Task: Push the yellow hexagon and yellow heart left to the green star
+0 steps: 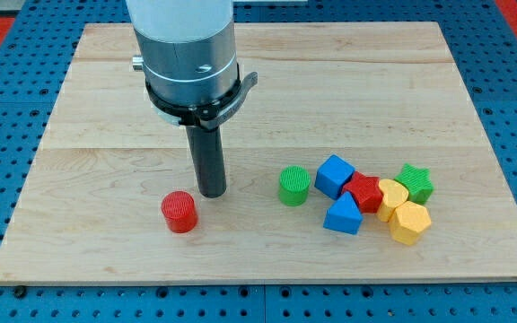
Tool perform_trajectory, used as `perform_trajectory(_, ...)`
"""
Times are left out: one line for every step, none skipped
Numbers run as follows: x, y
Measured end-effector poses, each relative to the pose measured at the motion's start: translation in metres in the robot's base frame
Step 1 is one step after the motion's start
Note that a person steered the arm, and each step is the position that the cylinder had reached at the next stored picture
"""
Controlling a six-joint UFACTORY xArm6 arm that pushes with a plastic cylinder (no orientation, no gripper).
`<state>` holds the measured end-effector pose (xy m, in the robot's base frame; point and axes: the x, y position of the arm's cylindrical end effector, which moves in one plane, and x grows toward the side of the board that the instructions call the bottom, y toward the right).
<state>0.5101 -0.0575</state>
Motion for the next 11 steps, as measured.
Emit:
perform_trajectory(0.000, 0.000)
perform_trajectory(0.001, 0.007)
perform_trajectory(0.007, 0.007)
perform_trajectory(0.019, 0.011)
perform_trajectory(0.059, 0.049)
perform_trajectory(0.094, 0.110)
perform_trajectory(0.096, 0.201)
perform_trajectory(0.080, 0.246)
perform_trajectory(0.055, 0.222)
perform_trajectory(0.050, 0.255)
perform_trajectory(0.028, 0.304)
